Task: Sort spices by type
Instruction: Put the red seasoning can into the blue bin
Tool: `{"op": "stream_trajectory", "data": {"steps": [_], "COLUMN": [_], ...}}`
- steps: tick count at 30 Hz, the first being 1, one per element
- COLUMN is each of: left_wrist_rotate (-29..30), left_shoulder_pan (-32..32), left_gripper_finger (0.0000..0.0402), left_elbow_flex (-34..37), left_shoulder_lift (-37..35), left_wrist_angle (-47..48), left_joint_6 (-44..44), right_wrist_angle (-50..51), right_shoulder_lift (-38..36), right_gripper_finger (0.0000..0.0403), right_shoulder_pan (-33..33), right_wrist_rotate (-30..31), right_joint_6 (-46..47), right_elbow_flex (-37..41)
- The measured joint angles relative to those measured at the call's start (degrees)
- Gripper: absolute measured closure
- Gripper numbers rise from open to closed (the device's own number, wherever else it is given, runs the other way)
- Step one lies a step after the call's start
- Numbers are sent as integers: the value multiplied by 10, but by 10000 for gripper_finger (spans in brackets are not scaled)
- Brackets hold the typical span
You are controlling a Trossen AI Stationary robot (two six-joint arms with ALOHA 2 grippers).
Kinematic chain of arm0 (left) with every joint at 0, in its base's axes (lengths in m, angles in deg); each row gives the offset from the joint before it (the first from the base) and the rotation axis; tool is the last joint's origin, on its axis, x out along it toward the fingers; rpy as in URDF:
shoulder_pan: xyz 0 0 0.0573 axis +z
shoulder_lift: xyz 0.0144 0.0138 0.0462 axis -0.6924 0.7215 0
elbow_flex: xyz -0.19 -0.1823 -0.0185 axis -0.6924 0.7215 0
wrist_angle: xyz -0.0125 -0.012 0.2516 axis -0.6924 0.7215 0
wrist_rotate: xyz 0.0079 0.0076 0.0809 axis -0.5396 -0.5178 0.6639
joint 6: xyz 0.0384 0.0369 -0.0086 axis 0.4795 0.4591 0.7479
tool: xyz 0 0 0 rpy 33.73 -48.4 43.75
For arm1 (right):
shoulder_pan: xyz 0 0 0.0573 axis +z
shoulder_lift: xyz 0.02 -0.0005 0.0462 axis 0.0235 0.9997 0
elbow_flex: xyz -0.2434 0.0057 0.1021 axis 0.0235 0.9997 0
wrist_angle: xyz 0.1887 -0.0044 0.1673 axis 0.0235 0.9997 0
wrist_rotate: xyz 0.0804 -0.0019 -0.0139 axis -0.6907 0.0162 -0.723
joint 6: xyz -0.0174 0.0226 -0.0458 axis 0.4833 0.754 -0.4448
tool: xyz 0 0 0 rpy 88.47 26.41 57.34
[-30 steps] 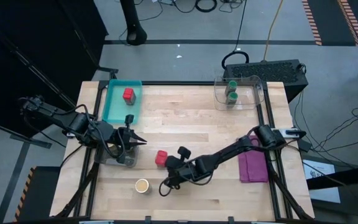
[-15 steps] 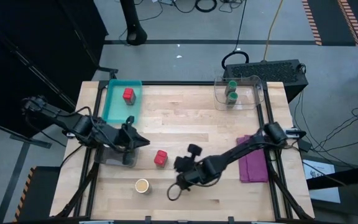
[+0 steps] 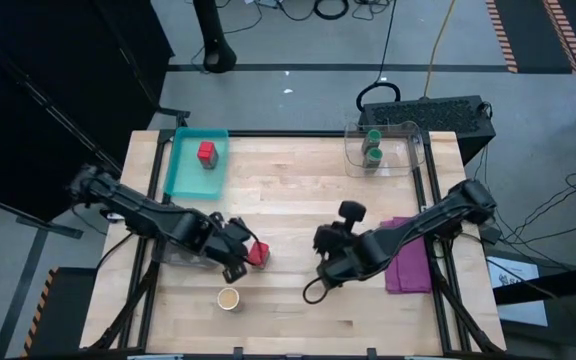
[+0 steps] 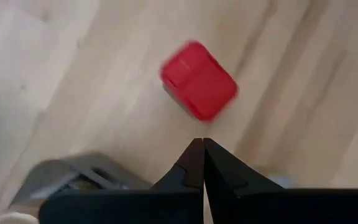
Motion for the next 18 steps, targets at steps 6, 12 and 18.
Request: {"op": "stream_trajectory", "data": {"steps": [6,12,18], "left_wrist_rotate": [-73,-79,-79], "left_shoulder_pan": [8,16,26], "left_gripper_finger": [389,370,334], "left_elbow_flex": [-42,-44,-44], "left_shoulder_lift": [33,30,30], "left_wrist_angle": [15,-35,-42], "left_joint_6": [-40,-132,-168], "right_wrist_angle": [15,99,121], "right_shoulder_lift": [-26,-28,-29], "right_gripper_finger": [403,403,403], "right_shoulder_pan": [8,41,89], "right_wrist_rotate": [11,11,24], "right_joint_6": [-14,29,66], "right_elbow_flex": [0,1,9]}}
